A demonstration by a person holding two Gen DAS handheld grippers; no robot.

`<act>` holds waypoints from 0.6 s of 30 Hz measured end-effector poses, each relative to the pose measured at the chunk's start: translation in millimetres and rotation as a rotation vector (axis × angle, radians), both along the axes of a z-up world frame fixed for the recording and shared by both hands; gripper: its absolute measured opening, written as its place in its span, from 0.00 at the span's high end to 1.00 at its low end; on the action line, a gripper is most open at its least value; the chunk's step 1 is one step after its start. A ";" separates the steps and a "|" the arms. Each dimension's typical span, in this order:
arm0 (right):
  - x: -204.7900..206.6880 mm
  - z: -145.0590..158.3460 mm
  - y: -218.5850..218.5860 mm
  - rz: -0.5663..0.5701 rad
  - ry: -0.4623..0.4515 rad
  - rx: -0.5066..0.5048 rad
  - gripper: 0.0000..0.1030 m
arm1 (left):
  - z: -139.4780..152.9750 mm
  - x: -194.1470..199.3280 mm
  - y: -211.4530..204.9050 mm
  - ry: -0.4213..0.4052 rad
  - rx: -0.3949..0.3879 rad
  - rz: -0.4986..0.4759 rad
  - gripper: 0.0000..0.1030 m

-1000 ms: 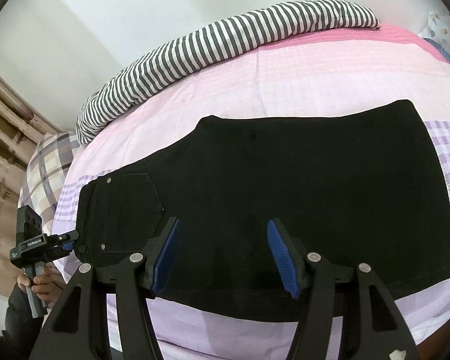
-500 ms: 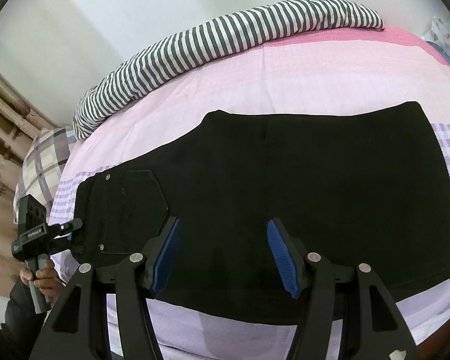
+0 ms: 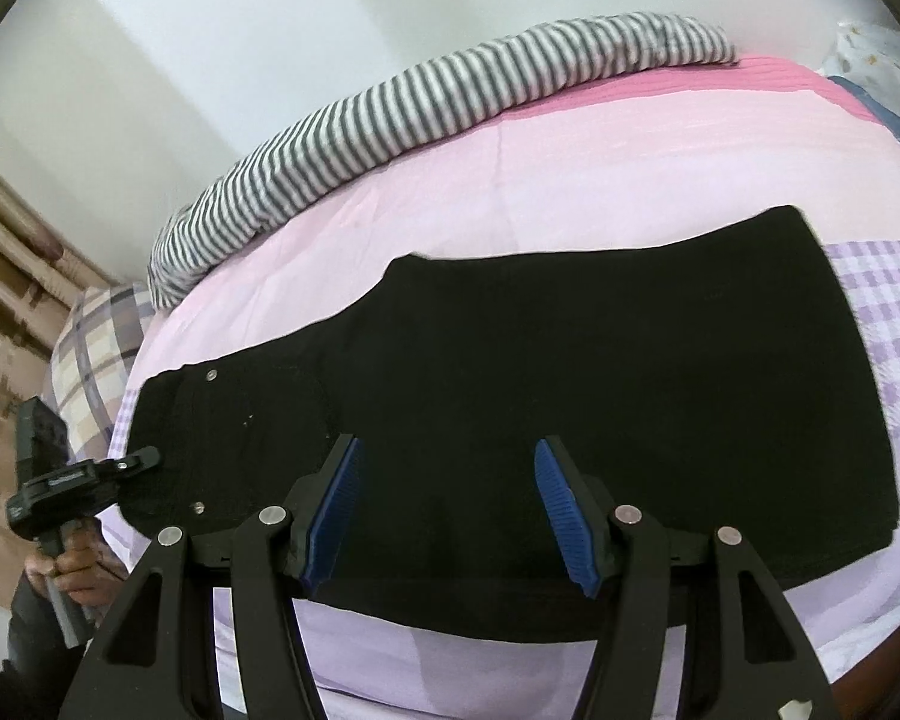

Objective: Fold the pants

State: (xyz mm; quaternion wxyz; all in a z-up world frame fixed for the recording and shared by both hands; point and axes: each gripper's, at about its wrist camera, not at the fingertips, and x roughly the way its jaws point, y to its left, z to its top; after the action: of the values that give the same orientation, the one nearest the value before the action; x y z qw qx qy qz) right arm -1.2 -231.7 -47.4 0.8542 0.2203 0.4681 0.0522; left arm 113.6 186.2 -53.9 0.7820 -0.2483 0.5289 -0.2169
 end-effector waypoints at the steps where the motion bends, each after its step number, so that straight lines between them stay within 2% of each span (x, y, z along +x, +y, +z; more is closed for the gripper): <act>1: -2.6 0.9 -6.1 -0.011 -0.003 0.006 0.44 | 7.5 -0.2 -4.0 -0.009 -0.011 -0.005 0.88; 6: -14.5 8.0 -41.2 -0.073 -0.025 0.035 0.44 | 54.0 -4.0 -42.9 -0.082 -0.052 -0.046 0.89; 10: -21.8 13.4 -73.2 -0.126 -0.040 0.072 0.44 | 83.0 -3.1 -97.3 -0.119 -0.060 -0.103 0.90; 15: -31.7 19.7 -107.3 -0.160 -0.060 0.091 0.43 | 103.3 -2.5 -173.1 -0.143 -0.068 -0.193 0.90; 18: -40.0 23.1 -132.3 -0.189 -0.078 0.104 0.43 | 108.2 -1.3 -223.3 -0.153 -0.041 -0.255 0.90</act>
State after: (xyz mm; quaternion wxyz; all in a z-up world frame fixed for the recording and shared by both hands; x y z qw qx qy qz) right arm -41.2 -363.9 -24.2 0.8604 0.3052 0.4081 0.0040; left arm 112.3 -37.1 54.3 0.7807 -0.1779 0.4906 -0.3437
